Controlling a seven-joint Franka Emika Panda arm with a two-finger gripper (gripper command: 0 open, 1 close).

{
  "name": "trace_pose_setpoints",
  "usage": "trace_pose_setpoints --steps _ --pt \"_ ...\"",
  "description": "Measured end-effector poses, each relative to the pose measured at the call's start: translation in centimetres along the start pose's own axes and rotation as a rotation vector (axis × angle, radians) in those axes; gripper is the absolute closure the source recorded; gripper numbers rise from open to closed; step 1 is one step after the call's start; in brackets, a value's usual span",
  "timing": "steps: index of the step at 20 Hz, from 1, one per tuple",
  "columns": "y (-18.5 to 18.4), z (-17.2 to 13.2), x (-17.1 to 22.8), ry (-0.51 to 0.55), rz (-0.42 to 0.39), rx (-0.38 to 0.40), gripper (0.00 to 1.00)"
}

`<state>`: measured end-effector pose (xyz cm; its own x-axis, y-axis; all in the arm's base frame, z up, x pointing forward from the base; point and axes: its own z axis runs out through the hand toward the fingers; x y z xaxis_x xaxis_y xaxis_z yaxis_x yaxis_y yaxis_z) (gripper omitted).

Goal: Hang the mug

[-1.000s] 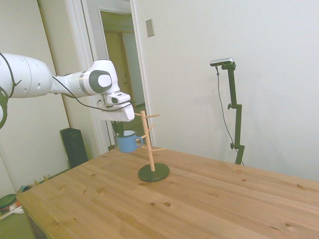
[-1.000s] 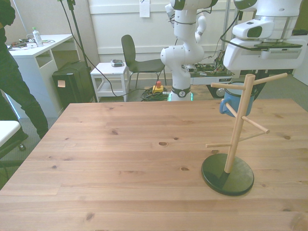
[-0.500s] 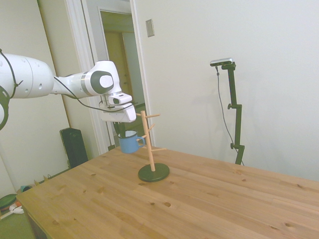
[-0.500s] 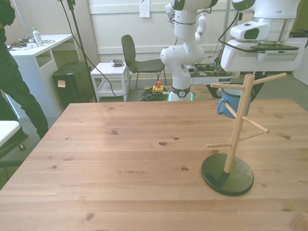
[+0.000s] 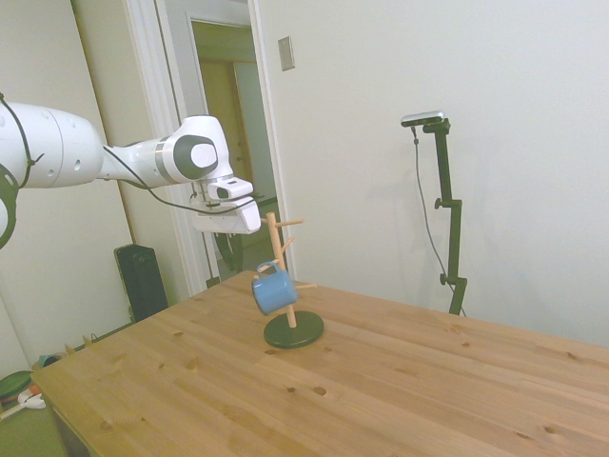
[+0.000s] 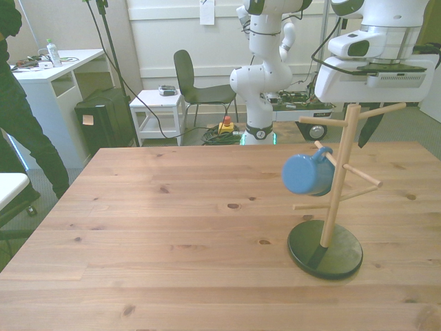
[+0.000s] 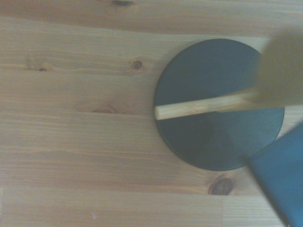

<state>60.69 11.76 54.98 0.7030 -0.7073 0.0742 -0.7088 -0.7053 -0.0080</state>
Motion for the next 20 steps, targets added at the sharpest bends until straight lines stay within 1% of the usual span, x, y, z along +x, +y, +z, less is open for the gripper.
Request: trace_pose_setpoints --steps 9,13,16,18,20 --pt "0.4 -0.3 0.3 0.002 0.008 0.004 0.0" --pt "1.5 -0.8 -1.1 0.01 0.002 0.017 0.0" --pt "3.6 -1.5 -3.7 0.015 -0.009 0.04 0.0" --pt "5.8 -2.0 -5.2 0.024 -0.006 0.054 0.0" --pt "8.8 -1.6 -5.6 0.015 0.03 0.074 0.0"
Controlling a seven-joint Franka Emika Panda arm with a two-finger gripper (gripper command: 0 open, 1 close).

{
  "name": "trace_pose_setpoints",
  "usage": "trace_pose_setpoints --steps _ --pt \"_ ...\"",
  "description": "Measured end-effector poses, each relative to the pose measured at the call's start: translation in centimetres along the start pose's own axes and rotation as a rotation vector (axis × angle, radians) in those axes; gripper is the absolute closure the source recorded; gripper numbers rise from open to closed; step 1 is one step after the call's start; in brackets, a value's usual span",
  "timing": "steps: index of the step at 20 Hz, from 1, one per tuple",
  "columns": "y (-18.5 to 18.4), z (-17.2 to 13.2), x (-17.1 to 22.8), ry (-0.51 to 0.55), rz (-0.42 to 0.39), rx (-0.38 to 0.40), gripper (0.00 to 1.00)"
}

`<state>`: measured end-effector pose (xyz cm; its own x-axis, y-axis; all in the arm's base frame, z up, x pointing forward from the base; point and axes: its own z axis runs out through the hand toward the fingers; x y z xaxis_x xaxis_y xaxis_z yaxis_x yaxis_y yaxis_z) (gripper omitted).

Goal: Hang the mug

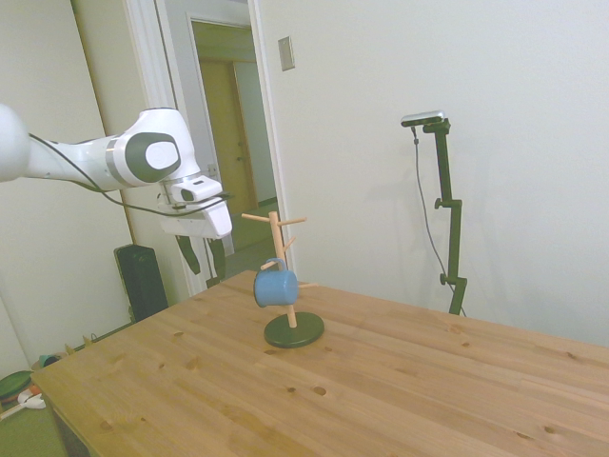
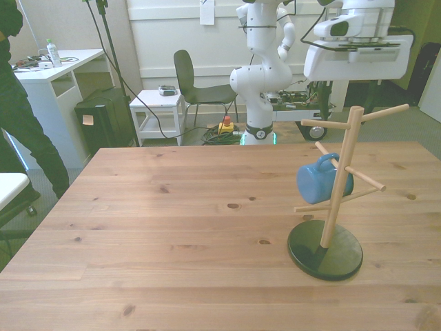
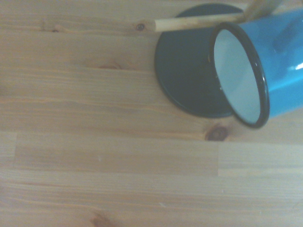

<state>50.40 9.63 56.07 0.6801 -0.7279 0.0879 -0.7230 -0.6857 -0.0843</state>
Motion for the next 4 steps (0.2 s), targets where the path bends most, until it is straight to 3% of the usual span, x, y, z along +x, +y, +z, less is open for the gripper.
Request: trace_pose_setpoints --steps 4 --pt "8.0 3.9 2.5 -0.032 0.069 0.022 0.0"
